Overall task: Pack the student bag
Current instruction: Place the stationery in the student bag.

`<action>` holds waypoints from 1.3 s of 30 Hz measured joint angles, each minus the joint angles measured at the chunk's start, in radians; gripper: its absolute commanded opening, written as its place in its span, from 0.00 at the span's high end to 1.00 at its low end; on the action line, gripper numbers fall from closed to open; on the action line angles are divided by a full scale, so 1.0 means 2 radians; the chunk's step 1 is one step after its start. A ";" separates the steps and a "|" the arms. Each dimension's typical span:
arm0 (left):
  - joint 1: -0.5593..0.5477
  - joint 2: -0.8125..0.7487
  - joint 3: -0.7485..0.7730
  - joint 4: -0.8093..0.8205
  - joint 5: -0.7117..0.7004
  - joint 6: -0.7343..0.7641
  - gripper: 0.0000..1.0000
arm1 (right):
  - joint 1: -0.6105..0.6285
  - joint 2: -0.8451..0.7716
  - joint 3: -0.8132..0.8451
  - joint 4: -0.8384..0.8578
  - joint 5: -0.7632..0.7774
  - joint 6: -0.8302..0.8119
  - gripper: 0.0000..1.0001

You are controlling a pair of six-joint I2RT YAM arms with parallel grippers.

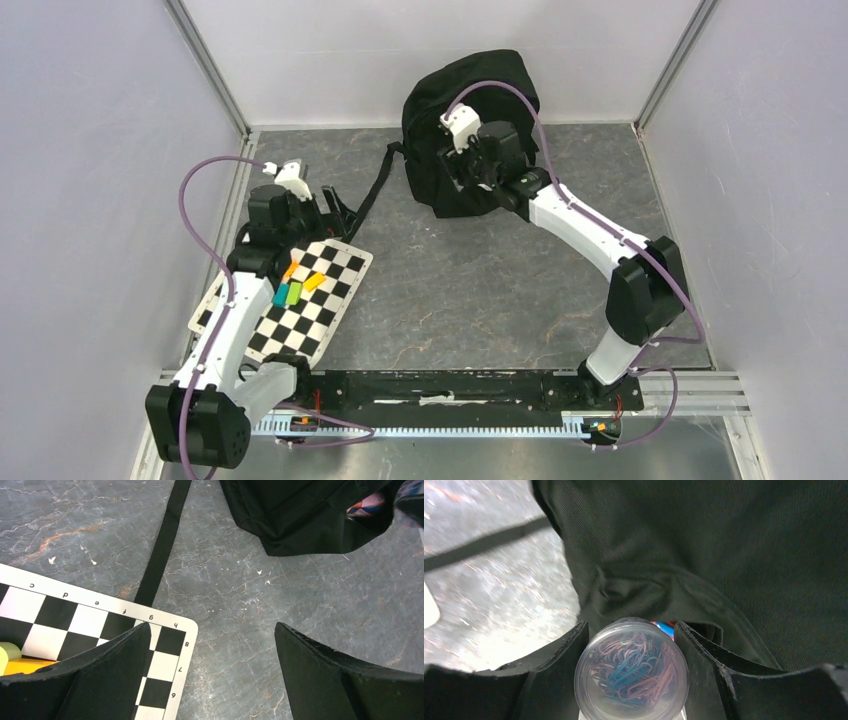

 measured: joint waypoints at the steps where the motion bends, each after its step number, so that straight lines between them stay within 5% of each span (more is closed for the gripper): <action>1: -0.005 0.001 0.000 -0.001 -0.001 0.000 0.01 | -0.012 0.003 -0.006 -0.002 -0.006 -0.007 1.00; 7: -0.018 0.001 0.000 -0.002 -0.005 0.001 0.01 | -0.035 0.021 -0.043 -0.005 -0.016 -0.029 1.00; 13: -0.037 0.004 0.000 -0.002 -0.013 0.004 0.00 | -0.039 0.023 -0.126 0.096 0.022 -0.066 1.00; 26: -0.041 0.005 0.000 -0.003 -0.018 0.004 0.00 | -0.053 0.048 -0.125 0.224 0.073 -0.091 1.00; 39: -0.042 0.005 0.000 -0.003 -0.018 0.004 0.00 | -0.054 0.072 -0.130 0.231 0.107 -0.109 1.00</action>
